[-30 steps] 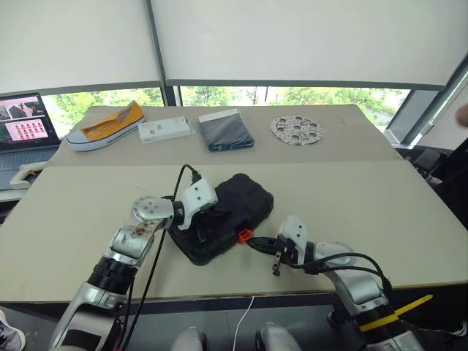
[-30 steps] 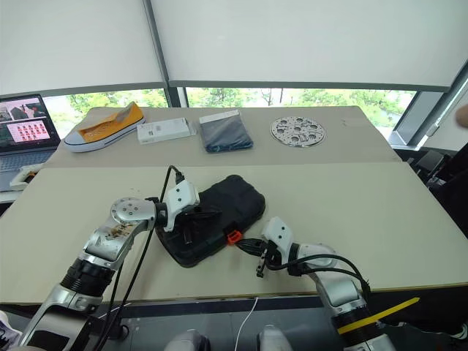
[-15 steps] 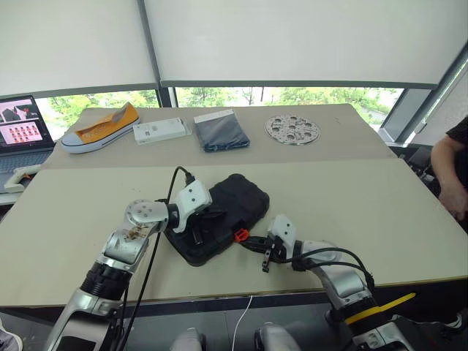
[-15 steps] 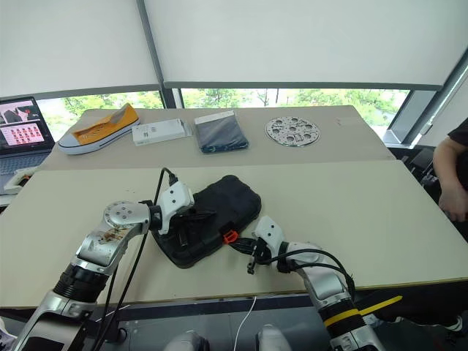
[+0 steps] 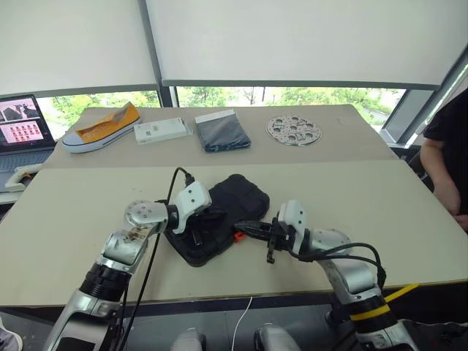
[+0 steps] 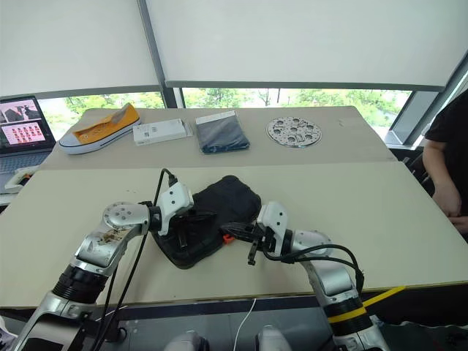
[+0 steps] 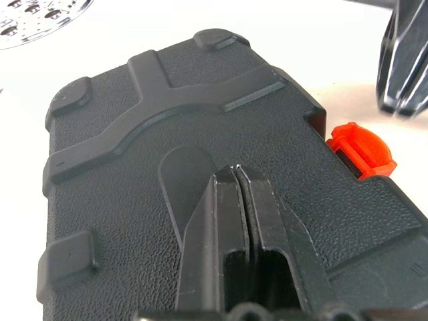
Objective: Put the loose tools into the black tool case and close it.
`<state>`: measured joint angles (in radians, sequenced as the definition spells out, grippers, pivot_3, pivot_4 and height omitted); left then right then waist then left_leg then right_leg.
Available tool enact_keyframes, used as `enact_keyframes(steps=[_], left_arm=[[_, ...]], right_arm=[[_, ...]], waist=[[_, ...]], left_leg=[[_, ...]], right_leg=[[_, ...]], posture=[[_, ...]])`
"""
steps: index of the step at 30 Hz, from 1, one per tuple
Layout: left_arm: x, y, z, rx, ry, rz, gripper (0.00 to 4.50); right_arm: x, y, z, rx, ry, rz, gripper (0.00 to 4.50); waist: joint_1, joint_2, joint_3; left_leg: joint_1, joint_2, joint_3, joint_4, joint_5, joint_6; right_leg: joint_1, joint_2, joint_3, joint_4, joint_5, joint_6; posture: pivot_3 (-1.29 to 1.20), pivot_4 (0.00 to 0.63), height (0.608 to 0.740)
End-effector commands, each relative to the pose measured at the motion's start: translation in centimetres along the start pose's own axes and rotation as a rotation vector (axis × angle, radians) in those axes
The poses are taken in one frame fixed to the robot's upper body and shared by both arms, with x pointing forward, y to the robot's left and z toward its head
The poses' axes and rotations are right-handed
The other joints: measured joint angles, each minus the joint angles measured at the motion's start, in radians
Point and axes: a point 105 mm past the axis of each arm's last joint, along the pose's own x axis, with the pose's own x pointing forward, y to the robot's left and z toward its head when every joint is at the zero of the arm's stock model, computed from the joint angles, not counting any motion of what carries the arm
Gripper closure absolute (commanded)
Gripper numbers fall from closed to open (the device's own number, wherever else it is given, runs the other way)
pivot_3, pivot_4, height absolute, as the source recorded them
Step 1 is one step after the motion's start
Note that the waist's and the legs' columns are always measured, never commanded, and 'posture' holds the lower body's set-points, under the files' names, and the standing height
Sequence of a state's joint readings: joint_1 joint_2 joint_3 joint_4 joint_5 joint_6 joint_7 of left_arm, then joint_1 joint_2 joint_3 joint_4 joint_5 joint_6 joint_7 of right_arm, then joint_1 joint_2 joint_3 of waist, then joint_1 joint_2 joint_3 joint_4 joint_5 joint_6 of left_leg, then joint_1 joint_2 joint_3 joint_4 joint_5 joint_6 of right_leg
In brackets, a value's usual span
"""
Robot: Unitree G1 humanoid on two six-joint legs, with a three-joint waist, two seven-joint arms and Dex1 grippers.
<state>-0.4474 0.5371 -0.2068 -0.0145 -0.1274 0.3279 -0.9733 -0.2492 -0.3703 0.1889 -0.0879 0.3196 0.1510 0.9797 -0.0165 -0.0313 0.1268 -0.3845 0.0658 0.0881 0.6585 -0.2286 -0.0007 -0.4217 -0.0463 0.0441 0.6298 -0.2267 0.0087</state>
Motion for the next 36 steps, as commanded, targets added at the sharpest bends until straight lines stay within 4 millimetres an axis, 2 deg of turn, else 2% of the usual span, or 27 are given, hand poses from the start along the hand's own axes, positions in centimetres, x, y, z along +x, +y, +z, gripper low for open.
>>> enact_keyframes(steps=[1,3,5,9,14,19,27,31,32,33,36], left_arm=[[-0.2,-2.1,-5.4,-0.143,0.147,-0.041,4.39],[-0.6,-2.1,-5.7,-0.143,0.155,-0.04,4.39],[-0.8,-2.1,-5.9,-0.143,0.156,-0.04,4.39],[-0.5,-2.1,-5.7,-0.144,0.146,-0.043,4.39],[0.0,-2.3,-5.3,-0.14,0.13,-0.052,4.39],[0.2,-2.5,-5.5,-0.151,0.127,-0.059,4.39],[0.5,-1.8,-5.3,-0.145,0.122,-0.051,4.39],[-0.2,-1.8,-5.3,-0.154,0.107,-0.043,4.39],[-0.6,-1.1,-5.2,-0.146,0.099,0.02,4.39],[-1.0,-0.1,-5.0,-0.149,0.086,0.089,4.16],[-3.0,0.6,-3.3,-0.174,-0.017,0.121,3.36]], right_arm=[[-1.9,0.3,2.0,-0.002,-0.047,0.011,4.5],[-3.0,0.6,1.4,0.002,0.014,0.017,4.5],[-3.3,0.7,0.8,0.023,0.059,0.016,4.5],[-2.5,0.6,-1.1,0.083,0.127,-0.02,4.5],[-1.0,-0.9,-1.7,0.044,0.136,-0.076,4.5],[0.4,-1.6,0.1,0.018,0.072,-0.056,4.5],[1.2,-0.9,0.2,0.029,0.055,-0.007,4.5],[-0.5,0.0,1.2,-0.005,0.01,0.036,4.5],[-1.1,0.0,1.8,-0.04,-0.016,0.035,4.5],[-1.6,-0.1,2.3,-0.065,-0.039,0.03,4.5],[-3.9,-1.0,3.5,-0.132,-0.058,-0.002,4.5]], waist=[[-0.002,0.0,0.0],[-0.003,0.001,-0.001],[-0.005,0.001,-0.001],[-0.008,0.002,-0.001],[-0.004,0.002,-0.001],[-0.001,0.002,-0.001],[-0.001,0.003,-0.002],[0.002,0.003,-0.002],[0.002,0.003,-0.002],[0.002,0.003,-0.002],[-0.007,0.002,0.0]], left_leg=[[0.0,0.0,0.0,0.0,0.0,0.0],[0.0,0.0,0.0,0.0,0.0,0.0],[0.001,0.001,0.0,0.0,0.0,0.0],[0.004,0.001,-0.002,-0.003,0.0,-0.001],[0.006,-0.001,-0.002,-0.007,0.0,0.0],[0.005,-0.001,-0.002,-0.007,0.0,0.0],[0.007,-0.001,-0.002,-0.009,0.0,0.0],[0.006,-0.001,-0.002,-0.009,0.0,0.0],[0.006,-0.001,-0.002,-0.009,0.0,0.0],[0.005,-0.001,-0.002,-0.009,0.0,0.0],[0.005,-0.001,-0.002,-0.011,0.0,0.0]], right_leg=[[0.0,0.0,0.0,0.0,0.0,0.0],[0.0,0.0,0.001,0.0,0.0,0.0],[0.0,0.0,0.001,0.0,-0.001,-0.001],[0.0,0.002,0.001,0.0,-0.001,-0.002],[0.0,0.002,0.002,0.0,-0.001,-0.002],[0.0,0.002,0.002,-0.002,-0.001,-0.002],[0.0,0.003,0.002,-0.001,-0.001,-0.003],[0.0,0.002,0.002,-0.001,-0.001,-0.003],[0.0,0.002,0.002,-0.002,-0.002,-0.003],[0.0,0.002,0.003,-0.002,-0.002,-0.003],[-0.001,0.002,0.003,-0.003,-0.001,-0.002]], posture=[[0.0,0.15,0.74],[0.0,0.15,0.74],[0.0,0.15,0.74],[0.0,0.15,0.74],[0.0,0.15,0.74],[0.0,0.15,0.74],[0.0,0.15,0.74],[0.0,0.15,0.74],[0.0,0.15,0.74],[0.0,0.15,0.74],[0.0,0.15,0.74]])
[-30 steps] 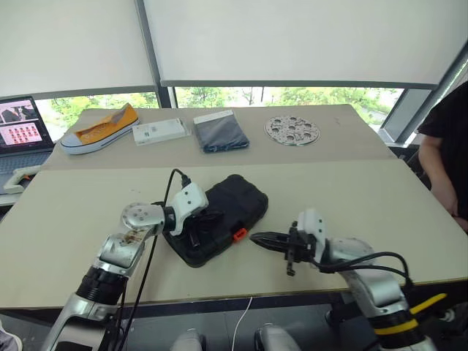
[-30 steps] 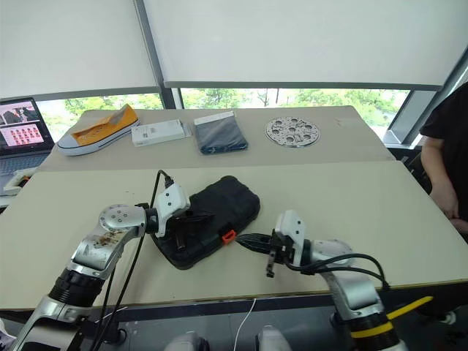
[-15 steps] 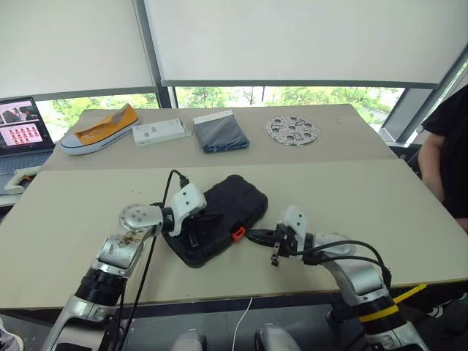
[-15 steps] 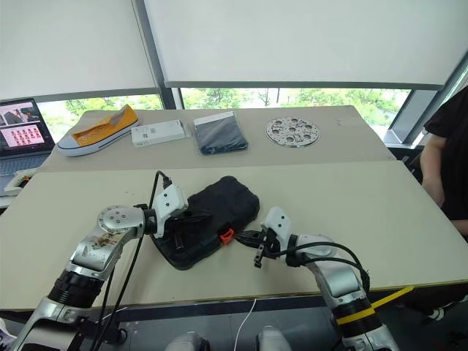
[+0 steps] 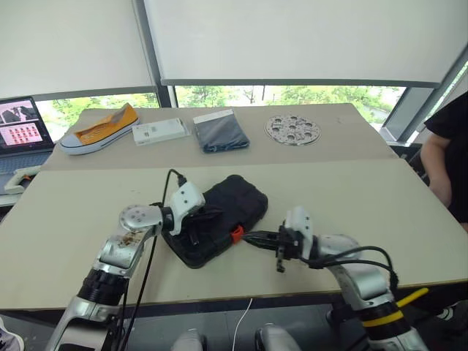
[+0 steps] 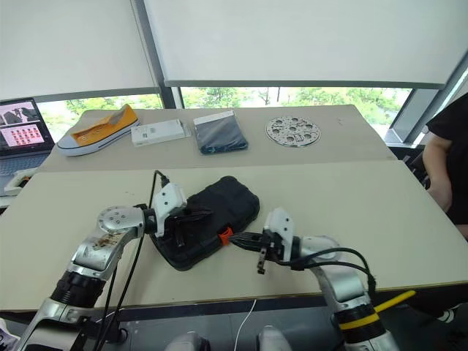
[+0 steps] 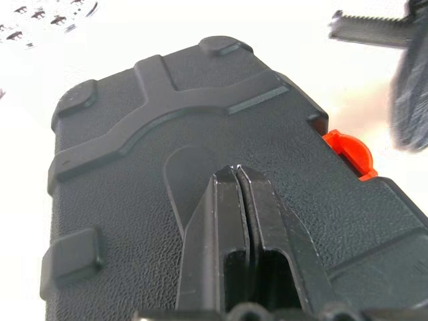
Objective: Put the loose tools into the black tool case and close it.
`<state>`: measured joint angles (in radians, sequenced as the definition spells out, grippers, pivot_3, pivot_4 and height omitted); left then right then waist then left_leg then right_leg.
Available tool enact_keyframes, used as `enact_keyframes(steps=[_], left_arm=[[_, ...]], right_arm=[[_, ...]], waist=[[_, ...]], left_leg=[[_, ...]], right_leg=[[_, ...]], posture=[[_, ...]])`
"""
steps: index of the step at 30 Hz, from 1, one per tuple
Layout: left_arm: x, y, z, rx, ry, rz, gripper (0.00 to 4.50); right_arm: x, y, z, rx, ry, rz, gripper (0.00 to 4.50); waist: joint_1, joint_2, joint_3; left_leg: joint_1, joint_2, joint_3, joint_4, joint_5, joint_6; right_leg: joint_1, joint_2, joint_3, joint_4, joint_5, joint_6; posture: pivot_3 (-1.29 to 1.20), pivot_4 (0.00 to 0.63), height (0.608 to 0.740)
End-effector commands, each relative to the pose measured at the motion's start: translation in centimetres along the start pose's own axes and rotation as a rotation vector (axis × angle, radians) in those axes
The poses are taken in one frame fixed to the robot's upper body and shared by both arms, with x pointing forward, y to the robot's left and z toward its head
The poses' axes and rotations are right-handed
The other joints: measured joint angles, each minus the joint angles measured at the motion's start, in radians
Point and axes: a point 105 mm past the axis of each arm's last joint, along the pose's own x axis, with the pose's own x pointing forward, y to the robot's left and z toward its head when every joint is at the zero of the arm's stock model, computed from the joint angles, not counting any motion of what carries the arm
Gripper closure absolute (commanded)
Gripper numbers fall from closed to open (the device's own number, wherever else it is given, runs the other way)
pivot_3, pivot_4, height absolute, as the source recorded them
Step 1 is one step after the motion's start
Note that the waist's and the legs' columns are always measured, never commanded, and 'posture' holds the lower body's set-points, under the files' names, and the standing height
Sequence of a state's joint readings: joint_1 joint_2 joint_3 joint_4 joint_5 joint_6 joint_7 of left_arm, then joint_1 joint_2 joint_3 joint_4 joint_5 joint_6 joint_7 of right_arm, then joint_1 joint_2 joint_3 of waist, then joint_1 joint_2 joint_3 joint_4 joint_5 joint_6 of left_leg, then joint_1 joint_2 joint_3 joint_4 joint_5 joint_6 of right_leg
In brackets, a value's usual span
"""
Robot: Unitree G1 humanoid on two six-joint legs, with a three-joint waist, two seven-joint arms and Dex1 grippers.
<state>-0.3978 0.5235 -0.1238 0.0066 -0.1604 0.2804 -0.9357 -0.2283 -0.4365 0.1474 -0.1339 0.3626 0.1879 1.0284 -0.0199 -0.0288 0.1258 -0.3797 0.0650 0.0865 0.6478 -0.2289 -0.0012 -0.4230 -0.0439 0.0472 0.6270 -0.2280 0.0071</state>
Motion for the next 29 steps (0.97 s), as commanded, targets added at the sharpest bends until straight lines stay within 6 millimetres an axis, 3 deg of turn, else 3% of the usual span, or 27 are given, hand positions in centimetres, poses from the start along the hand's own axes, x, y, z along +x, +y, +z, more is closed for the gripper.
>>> enact_keyframes(steps=[1,6,9,10,14,20,29], left_arm=[[-2.7,0.0,-2.2,-0.135,0.025,0.034,2.86],[-8.2,0.5,-0.6,-0.062,-0.057,0.062,1.24],[-12.5,1.1,-1.1,-0.044,-0.083,0.14,0.2],[-14.0,1.4,-1.3,-0.01,-0.088,0.179,0.0],[-18.3,1.1,-3.5,-0.022,-0.007,0.284,0.0],[-22.5,-1.0,-8.6,-0.003,0.251,0.429,0.0],[-21.4,-1.2,-8.0,0.082,0.21,0.464,0.0]], right_arm=[[-3.1,-1.1,3.1,-0.163,-0.065,-0.027,4.21],[-7.6,-2.0,1.7,-0.245,0.064,-0.078,2.69],[-10.4,-2.8,1.0,-0.299,0.146,-0.126,1.65],[-11.1,-3.1,1.1,-0.31,0.154,-0.151,1.35],[-13.7,-4.0,1.4,-0.348,0.192,-0.211,0.08],[-15.6,-3.9,-0.4,-0.375,0.263,-0.214,0.08],[-15.1,-4.1,-2.0,-0.42,0.269,-0.183,0.08]], waist=[[-0.007,-0.001,0.002],[-0.02,-0.004,0.006],[-0.02,-0.005,0.013],[-0.019,-0.005,0.014],[-0.015,-0.008,0.017],[0.001,-0.014,0.021],[0.016,-0.016,0.022]], left_leg=[[0.0,0.0,0.0,-0.001,0.0,0.0],[0.0,0.002,-0.001,-0.007,0.0,0.0],[-0.002,0.002,0.0,-0.009,-0.001,-0.002],[-0.004,0.002,0.0,-0.009,-0.001,-0.002],[-0.013,0.0,0.001,-0.009,-0.002,-0.002],[-0.013,0.001,0.003,-0.009,-0.004,-0.005],[-0.012,0.002,0.005,-0.006,-0.004,-0.005]], right_leg=[[-0.001,0.0,0.0,0.0,0.0,0.0],[-0.003,0.002,-0.002,0.0,-0.001,0.0],[-0.005,0.002,-0.002,0.0,-0.004,-0.001],[-0.006,0.001,-0.003,0.0,-0.004,0.0],[-0.015,-0.001,-0.002,0.0,-0.003,-0.001],[-0.015,-0.002,-0.002,-0.002,-0.004,-0.002],[-0.015,-0.003,-0.003,-0.001,-0.007,-0.007]], posture=[[0.0,0.15,0.74],[0.0,0.15,0.74],[0.0,0.15,0.74],[0.0,0.15,0.74],[0.0,0.15,0.74],[0.0,0.15,0.74],[0.0,0.15,0.74]])
